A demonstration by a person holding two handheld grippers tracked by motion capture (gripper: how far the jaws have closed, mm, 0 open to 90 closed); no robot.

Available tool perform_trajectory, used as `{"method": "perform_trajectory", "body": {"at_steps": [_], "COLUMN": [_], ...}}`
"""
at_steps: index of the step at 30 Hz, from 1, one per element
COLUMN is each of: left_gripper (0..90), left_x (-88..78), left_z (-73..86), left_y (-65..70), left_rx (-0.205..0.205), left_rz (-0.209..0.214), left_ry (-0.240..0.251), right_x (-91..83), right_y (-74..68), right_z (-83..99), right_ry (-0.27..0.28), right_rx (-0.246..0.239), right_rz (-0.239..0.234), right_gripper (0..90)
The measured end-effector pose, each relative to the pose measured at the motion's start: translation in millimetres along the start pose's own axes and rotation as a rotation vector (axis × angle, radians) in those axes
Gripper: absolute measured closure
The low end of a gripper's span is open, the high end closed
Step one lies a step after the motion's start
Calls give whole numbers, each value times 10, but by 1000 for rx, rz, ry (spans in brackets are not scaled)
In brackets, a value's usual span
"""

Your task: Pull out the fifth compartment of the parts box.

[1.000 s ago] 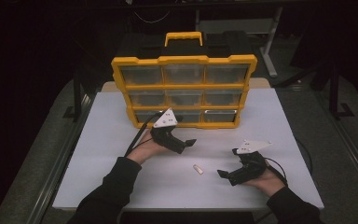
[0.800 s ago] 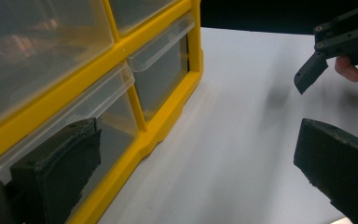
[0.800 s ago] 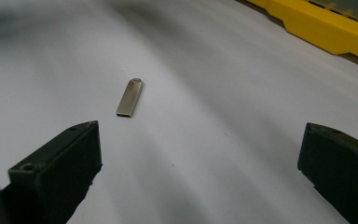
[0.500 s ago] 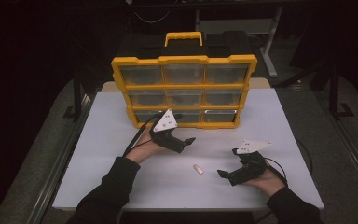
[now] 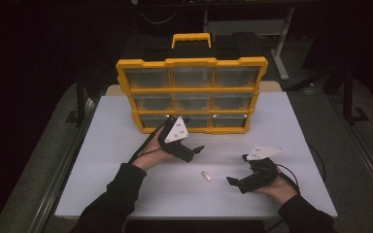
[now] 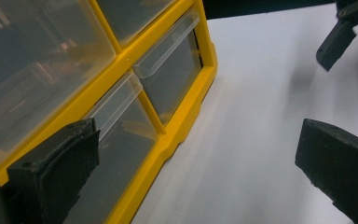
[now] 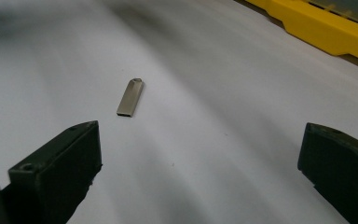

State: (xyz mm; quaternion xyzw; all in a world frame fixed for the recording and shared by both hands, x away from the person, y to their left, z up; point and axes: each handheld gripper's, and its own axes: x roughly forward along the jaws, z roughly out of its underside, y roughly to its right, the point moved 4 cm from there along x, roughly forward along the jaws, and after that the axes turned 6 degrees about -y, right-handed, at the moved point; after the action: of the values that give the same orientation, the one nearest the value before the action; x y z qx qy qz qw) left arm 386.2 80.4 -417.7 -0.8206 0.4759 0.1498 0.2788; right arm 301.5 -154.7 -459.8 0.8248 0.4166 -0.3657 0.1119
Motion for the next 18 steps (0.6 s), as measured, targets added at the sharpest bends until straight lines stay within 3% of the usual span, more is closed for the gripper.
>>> {"method": "perform_trajectory", "body": {"at_steps": [7,18], "left_gripper": [0,0], "left_x": [0,-10], "left_z": [-16,-41], "left_y": [40,64], "left_rx": [81,151], "left_rz": [-44,-90], "left_ry": [-3,11], "right_x": [3,-10], "right_y": [-1,-1], "right_z": [-6,-5], "right_ry": [4,4], "right_rx": [0,1], "right_rz": [-1,-1], "right_gripper": [0,0]}}
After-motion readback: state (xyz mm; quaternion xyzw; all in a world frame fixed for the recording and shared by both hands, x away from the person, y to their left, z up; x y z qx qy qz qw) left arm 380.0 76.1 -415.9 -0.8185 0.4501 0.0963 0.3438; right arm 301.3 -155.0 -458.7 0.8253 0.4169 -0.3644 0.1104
